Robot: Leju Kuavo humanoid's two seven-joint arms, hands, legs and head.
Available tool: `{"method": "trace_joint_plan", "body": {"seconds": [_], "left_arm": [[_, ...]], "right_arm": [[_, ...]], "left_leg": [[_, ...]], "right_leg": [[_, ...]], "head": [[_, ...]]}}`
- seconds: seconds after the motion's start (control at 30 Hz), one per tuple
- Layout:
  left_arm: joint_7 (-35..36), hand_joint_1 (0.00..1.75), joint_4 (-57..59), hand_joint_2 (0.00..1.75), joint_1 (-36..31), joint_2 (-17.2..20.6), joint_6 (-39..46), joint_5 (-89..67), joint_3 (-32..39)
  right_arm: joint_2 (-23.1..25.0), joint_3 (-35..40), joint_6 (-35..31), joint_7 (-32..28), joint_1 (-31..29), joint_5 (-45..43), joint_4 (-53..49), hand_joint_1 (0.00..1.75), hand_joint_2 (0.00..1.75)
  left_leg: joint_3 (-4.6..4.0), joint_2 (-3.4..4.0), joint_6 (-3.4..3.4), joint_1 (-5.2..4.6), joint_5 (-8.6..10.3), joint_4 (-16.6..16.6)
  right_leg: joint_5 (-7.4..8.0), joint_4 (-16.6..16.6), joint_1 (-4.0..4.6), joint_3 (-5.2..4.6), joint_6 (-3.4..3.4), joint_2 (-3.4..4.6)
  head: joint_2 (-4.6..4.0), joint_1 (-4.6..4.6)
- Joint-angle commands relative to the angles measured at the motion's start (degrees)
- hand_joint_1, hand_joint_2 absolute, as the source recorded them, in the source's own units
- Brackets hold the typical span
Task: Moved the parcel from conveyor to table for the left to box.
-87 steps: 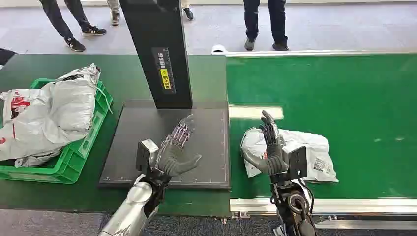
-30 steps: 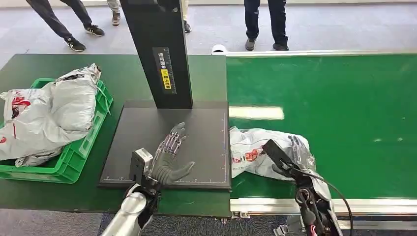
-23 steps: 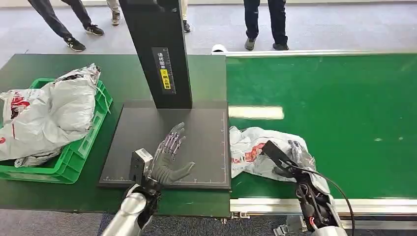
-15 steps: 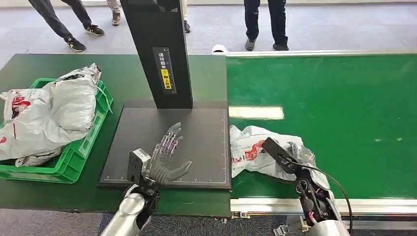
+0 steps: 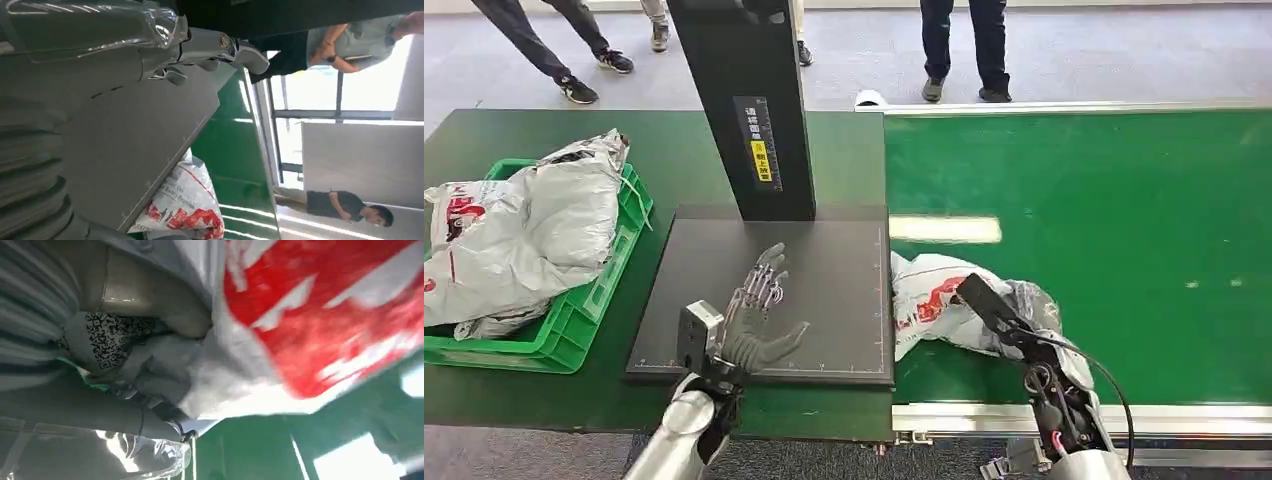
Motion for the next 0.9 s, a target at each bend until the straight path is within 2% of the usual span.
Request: {"method": "trace_joint_plan", "body": {"seconds": [0.03,0.2,0.4,0.47,0.77,0.8,0.83,0.9], "left_arm": [[-0.5,0.0,-1.9,1.75,1.4,0.4,0.5,1.1,2.9],[-0.6,0.0,-1.8,1.75,1.4,0.4,0.5,1.2,2.9],[-2.4,0.0,0.0,1.75,0.4,0.4,1.7,0.9,2.8],[-2.4,0.0,0.0,1.75,0.2,0.4,1.7,0.9,2.8],[-2.4,0.0,0.0,1.75,0.3,0.4,1.7,0.9,2.8],[-3.0,0.0,-0.2,1.75,0.2,0.3,2.4,0.7,3.0],[-3.4,0.0,-0.1,1.75,0.0,0.2,3.2,0.6,3.0],[-3.6,0.0,0.5,1.75,-0.8,0.1,5.9,-0.2,3.3]], "right_arm": [[2.9,-5.8,-4.1,-6.8,1.8,-7.6,-11.2,1.75,1.75],[3.2,-6.2,-4.3,-8.2,2.0,-9.4,-12.2,1.75,1.75],[5.2,-8.5,-4.8,-19.8,3.8,-26.0,-21.2,1.75,1.75],[5.0,-8.1,-4.7,-19.4,4.1,-26.4,-22.7,1.75,1.75],[5.0,-8.0,-4.7,-19.5,4.3,-26.3,-22.6,1.75,1.75],[5.9,-9.2,-5.0,-23.7,4.2,-31.6,-23.7,1.75,1.75],[6.1,-9.1,-5.3,-25.1,4.3,-34.1,-25.3,1.75,1.75],[6.1,-8.1,-11.2,-26.3,5.0,-32.3,-29.3,1.75,1.75]], "left_leg": [[0.04,0.09,0.02,-0.03,-0.02,0.0],[0.07,0.12,0.02,-0.03,-0.03,0.0],[0.23,0.16,0.05,-0.02,-0.06,-0.1],[0.03,0.04,0.02,-0.05,-0.02,0.0],[0.07,0.03,0.03,-0.03,-0.01,0.0],[0.05,0.05,0.02,-0.02,-0.02,0.0],[0.01,0.04,0.02,-0.03,-0.01,0.0],[0.01,0.06,0.02,-0.04,-0.02,0.0]], "right_leg": [[-0.01,0.0,-0.02,0.0,-0.01,0.03],[-0.02,0.0,-0.02,0.04,-0.01,0.04],[-0.03,-0.1,0.01,0.19,-0.01,0.02],[-0.03,0.0,-0.04,-0.02,-0.01,-0.01],[-0.02,0.0,-0.02,0.05,-0.01,-0.05],[-0.02,0.0,-0.01,0.02,-0.01,-0.01],[-0.01,0.0,-0.02,-0.02,0.0,0.0],[-0.02,0.0,-0.03,-0.03,-0.01,0.0]], "head": [[0.0,0.0],[0.0,0.0],[-0.02,0.02],[0.0,0.0],[-0.02,0.02],[0.0,0.0],[0.0,0.0],[0.0,0.0]]}}
